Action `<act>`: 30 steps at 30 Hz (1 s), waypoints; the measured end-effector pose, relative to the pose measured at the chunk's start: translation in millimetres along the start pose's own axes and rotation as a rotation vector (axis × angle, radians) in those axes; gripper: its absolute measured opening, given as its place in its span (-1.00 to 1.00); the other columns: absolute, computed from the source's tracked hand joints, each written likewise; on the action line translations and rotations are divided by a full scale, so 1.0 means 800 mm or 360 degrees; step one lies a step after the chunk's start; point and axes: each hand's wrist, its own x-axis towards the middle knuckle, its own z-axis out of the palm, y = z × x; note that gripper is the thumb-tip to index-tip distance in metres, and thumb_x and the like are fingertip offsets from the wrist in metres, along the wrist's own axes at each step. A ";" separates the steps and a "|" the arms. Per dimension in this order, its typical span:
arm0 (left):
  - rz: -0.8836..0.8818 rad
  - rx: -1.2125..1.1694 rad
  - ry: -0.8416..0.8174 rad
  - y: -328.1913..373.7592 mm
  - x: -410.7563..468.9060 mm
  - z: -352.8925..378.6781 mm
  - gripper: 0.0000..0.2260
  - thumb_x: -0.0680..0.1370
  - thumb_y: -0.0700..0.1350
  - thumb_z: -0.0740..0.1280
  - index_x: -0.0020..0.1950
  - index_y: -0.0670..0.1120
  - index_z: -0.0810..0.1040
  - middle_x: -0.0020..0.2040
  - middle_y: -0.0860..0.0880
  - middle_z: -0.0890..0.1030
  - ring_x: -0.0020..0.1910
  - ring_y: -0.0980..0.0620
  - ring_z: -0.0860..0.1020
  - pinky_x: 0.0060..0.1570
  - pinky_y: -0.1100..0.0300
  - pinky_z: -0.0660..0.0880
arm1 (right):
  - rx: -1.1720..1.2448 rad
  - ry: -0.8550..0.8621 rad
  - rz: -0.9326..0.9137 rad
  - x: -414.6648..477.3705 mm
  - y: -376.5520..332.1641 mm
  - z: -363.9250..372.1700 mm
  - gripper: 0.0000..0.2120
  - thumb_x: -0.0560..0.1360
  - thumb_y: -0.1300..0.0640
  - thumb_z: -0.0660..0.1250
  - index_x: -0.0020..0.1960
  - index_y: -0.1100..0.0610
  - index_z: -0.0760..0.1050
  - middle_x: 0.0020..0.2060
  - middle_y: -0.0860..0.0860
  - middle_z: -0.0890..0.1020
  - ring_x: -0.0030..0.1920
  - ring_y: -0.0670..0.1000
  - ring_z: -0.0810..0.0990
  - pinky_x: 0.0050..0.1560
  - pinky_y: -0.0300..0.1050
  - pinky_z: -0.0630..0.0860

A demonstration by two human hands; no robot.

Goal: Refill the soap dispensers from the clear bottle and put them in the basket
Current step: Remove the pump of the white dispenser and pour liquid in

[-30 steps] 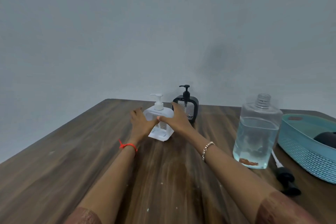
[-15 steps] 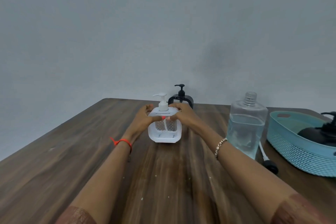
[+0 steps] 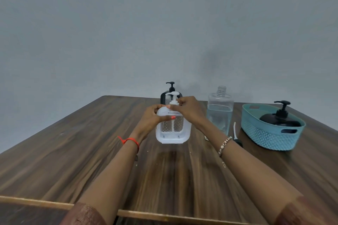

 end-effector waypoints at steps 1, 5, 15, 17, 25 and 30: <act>0.0012 -0.0050 0.0010 0.003 -0.003 0.003 -0.65 0.32 -0.20 0.53 0.07 -0.08 0.55 -0.02 -0.09 0.66 -0.08 0.00 0.64 -0.08 0.20 0.59 | -0.0002 0.0064 -0.0017 -0.004 -0.003 -0.003 -0.61 0.34 -0.06 0.48 -0.10 0.28 0.59 -0.20 0.14 0.66 -0.31 0.05 0.58 -0.47 -0.47 0.31; -0.0024 -0.0141 -0.0055 0.011 -0.017 0.007 -0.64 0.33 -0.20 0.52 0.07 -0.06 0.53 -0.03 -0.07 0.65 -0.14 0.07 0.64 -0.18 0.28 0.57 | 0.0020 0.0093 0.0014 -0.014 -0.018 -0.014 -0.54 0.36 -0.04 0.46 -0.22 0.40 0.52 -0.39 0.24 0.51 -0.44 0.14 0.43 -0.53 -0.39 0.25; -0.0011 -0.0191 -0.0042 0.013 -0.030 0.010 -0.60 0.31 -0.19 0.54 0.10 -0.19 0.57 -0.06 -0.11 0.68 -0.18 0.02 0.66 -0.23 0.25 0.57 | -0.0098 0.0026 0.0048 -0.028 -0.044 -0.029 -0.52 0.34 0.04 0.50 -0.50 0.11 0.22 -0.55 -0.02 0.29 -0.53 -0.10 0.23 -0.49 -0.27 0.15; 0.0004 -0.0238 -0.0041 0.013 -0.031 0.011 -0.60 0.31 -0.21 0.53 0.11 -0.20 0.56 -0.04 -0.14 0.67 -0.15 -0.01 0.65 -0.18 0.20 0.58 | -0.0092 0.0012 0.0030 -0.029 -0.045 -0.029 -0.52 0.35 0.07 0.49 -0.49 0.10 0.21 -0.55 -0.03 0.27 -0.53 -0.10 0.22 -0.52 -0.32 0.15; 0.0041 -0.0440 -0.0148 0.012 -0.040 0.005 -0.62 0.29 -0.22 0.50 0.09 -0.18 0.57 -0.06 -0.13 0.66 -0.12 -0.03 0.63 -0.15 0.18 0.58 | 0.0083 -0.0207 -0.0159 -0.029 -0.041 -0.035 -0.66 0.37 0.14 0.47 -0.27 0.44 0.51 -0.41 0.17 0.45 -0.36 0.05 0.36 -0.30 -0.16 0.24; 0.0057 -0.0508 -0.0168 0.009 -0.040 -0.001 -0.58 0.22 -0.15 0.53 0.06 -0.12 0.61 -0.07 -0.08 0.69 -0.11 -0.01 0.64 -0.13 0.17 0.59 | 0.0328 -0.0478 -0.0135 -0.022 -0.038 -0.052 -0.82 0.41 0.30 0.39 0.02 0.24 0.61 -0.11 0.07 0.67 -0.15 -0.07 0.61 0.03 -0.19 0.50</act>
